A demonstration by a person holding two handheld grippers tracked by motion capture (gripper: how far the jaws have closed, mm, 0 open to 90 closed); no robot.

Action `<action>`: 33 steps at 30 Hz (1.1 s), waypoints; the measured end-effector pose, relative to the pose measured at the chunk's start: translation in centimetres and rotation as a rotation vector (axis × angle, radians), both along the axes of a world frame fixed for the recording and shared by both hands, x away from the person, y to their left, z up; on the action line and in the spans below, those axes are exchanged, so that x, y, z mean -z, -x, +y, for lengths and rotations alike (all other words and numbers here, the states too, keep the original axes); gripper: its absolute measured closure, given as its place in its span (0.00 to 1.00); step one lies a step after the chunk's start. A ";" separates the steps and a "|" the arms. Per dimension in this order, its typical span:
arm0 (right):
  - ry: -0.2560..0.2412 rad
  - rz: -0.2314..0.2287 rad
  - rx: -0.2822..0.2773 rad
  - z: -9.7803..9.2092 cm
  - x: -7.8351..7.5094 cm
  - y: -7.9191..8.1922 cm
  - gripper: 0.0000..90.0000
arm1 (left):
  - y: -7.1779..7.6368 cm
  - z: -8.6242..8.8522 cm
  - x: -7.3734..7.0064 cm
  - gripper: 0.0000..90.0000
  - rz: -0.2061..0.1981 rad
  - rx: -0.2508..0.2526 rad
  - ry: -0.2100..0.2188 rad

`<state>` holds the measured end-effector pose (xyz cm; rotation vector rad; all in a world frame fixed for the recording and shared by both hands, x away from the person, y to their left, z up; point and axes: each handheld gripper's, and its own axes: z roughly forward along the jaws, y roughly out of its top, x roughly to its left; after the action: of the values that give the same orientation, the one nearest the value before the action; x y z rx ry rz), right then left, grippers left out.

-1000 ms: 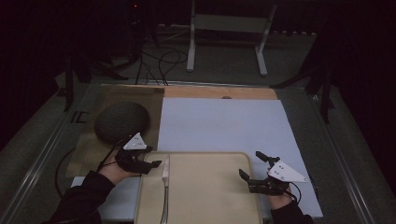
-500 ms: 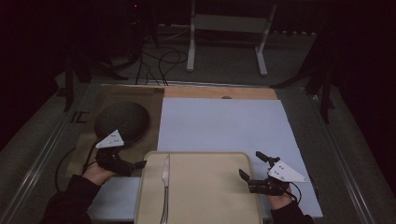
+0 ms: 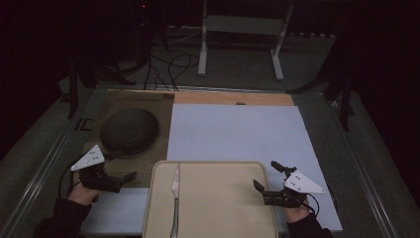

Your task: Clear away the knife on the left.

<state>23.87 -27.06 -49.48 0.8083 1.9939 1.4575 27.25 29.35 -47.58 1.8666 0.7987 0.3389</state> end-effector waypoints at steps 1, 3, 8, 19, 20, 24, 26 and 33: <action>0.000 0.002 0.000 0.0 0.0 0.0 0.12 | 0.2 0.3 0.1 0.00 -0.007 -0.007 0.011; -0.001 0.004 0.001 0.0 0.0 0.0 0.12 | 0.7 0.7 0.4 0.00 -0.012 -0.011 0.018; 0.004 0.002 0.000 0.0 0.0 0.0 0.12 | 1.7 1.3 1.2 0.00 0.002 -0.023 0.010; 0.005 -0.002 0.001 -0.1 0.0 0.1 0.12 | 3.0 2.6 2.8 0.00 0.030 -0.112 0.050; 0.005 -0.001 0.002 -0.2 0.0 0.2 0.12 | 3.0 2.7 3.0 0.00 0.033 -0.120 0.040; 0.005 -0.003 0.002 -0.2 -0.1 0.2 0.12 | 3.2 3.2 3.5 0.00 0.041 -0.165 0.036; 0.003 -0.003 0.002 -0.2 -0.1 0.2 0.12 | 3.3 3.3 3.6 0.00 0.042 -0.175 0.039; 0.004 -0.001 -0.001 -0.3 0.0 0.2 0.12 | 3.5 3.8 3.8 0.00 0.027 -0.234 0.042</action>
<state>23.63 -27.32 -49.47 0.8048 1.9966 1.4532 23.78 33.17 -51.40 1.7449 1.0384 0.4403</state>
